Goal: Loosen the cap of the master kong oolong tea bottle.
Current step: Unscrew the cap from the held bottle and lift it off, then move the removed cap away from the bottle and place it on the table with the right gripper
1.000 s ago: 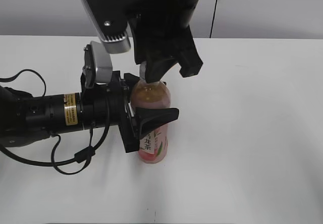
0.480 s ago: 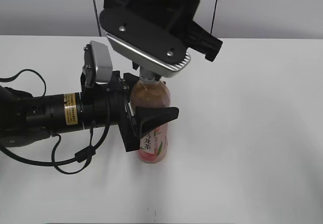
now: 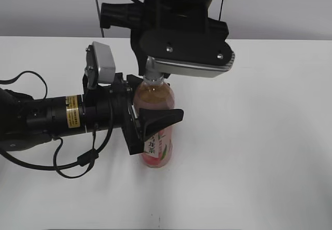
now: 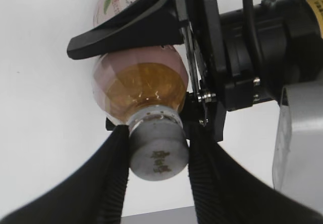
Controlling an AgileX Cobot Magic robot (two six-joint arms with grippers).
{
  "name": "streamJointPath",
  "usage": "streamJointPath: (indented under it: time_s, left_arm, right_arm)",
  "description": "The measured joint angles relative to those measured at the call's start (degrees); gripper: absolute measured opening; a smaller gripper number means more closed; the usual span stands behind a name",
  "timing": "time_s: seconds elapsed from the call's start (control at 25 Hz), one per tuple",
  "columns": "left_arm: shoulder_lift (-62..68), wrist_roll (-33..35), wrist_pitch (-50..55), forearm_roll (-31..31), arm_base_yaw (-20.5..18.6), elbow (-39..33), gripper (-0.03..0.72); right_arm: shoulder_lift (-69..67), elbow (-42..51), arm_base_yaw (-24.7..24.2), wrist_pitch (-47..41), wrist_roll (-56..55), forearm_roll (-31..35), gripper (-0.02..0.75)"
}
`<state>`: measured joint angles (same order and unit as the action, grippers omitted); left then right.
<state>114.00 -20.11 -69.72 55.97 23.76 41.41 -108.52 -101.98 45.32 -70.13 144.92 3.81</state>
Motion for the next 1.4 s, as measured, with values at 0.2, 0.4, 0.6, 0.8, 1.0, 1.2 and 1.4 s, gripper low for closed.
streamJointPath:
  time_s: [0.2,0.4,0.6,0.8,1.0,1.2,1.4]
  left_arm:
    - [0.0,0.0,0.0,-0.1,0.0,0.0,0.445]
    - [0.0,0.0,0.0,0.0,0.0,0.0,0.445]
    - [0.0,0.0,-0.1,0.2,0.1,0.0,0.445]
    - [0.0,0.0,-0.2,0.4,0.1,0.0,0.445]
    - [0.0,0.0,-0.2,0.6,0.1,0.0,0.445]
    - [0.0,0.0,-0.2,0.6,0.1,0.0,0.445]
    - [0.0,0.0,-0.2,0.6,0.1,0.0,0.445]
  right_arm:
    - [0.0,0.0,0.1,0.0,2.7,-0.6,0.273]
    - [0.4,0.0,0.1,0.0,5.3,-0.8,0.273]
    - [0.7,0.5,0.1,0.0,6.2,-0.9,0.272]
    - [1.0,0.6,0.2,0.0,6.4,-1.0,0.272]
    - [2.2,0.4,0.2,0.1,10.4,-1.6,0.271]
    - [2.3,0.4,0.1,0.1,9.8,-1.8,0.272]
    - [2.4,0.4,-1.5,0.1,-8.0,-7.4,0.272]
